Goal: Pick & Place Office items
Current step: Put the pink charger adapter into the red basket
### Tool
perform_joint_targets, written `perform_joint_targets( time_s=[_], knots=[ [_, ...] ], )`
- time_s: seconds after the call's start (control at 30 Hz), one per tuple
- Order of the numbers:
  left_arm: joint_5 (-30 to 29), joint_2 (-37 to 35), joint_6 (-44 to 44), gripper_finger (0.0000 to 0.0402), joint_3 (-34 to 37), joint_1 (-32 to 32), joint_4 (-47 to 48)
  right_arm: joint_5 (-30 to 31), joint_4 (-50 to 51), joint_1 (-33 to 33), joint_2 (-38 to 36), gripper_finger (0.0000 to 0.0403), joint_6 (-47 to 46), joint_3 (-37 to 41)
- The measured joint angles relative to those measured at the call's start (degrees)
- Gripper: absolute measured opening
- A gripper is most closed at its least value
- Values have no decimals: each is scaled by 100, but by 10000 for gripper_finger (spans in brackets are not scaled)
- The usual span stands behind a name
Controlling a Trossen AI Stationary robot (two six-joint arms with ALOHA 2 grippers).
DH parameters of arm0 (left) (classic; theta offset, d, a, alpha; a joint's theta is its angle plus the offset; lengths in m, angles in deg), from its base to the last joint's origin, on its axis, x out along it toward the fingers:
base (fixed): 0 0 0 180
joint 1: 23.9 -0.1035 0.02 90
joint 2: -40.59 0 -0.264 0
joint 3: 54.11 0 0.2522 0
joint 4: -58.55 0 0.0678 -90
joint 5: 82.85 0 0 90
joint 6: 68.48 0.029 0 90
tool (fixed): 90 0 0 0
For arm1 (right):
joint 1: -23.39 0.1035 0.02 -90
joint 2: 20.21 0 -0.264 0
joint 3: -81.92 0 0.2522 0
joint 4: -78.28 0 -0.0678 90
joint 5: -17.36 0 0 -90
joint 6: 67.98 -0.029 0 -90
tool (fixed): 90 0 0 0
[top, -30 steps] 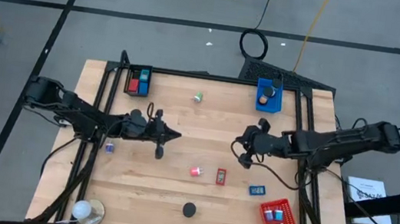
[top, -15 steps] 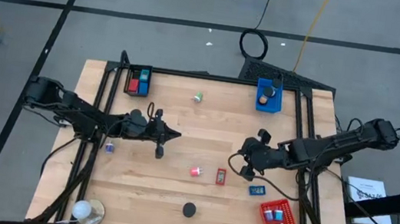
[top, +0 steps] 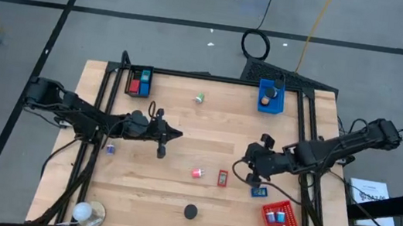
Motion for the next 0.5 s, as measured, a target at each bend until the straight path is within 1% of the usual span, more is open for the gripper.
perform_joint_targets(
  time_s=[0.13, 0.2, 0.37, 0.5],
  knots=[
    [2, 0, 15, 30, 0, 0, 6, 50, 944, 38, 169, 19, -271, -539],
    [1, 0, 6, 30, 0, 0, 6, 154, 1231, 85, 312, 19, -318, -743],
    [9, 0, -9, 31, 0, 15, 13, 185, 1309, 276, 677, 19, -289, -906],
    [9, 0, -111, 31, 0, 15, 42, 166, 1326, 451, 772, 20, -400, -912]
  ],
)
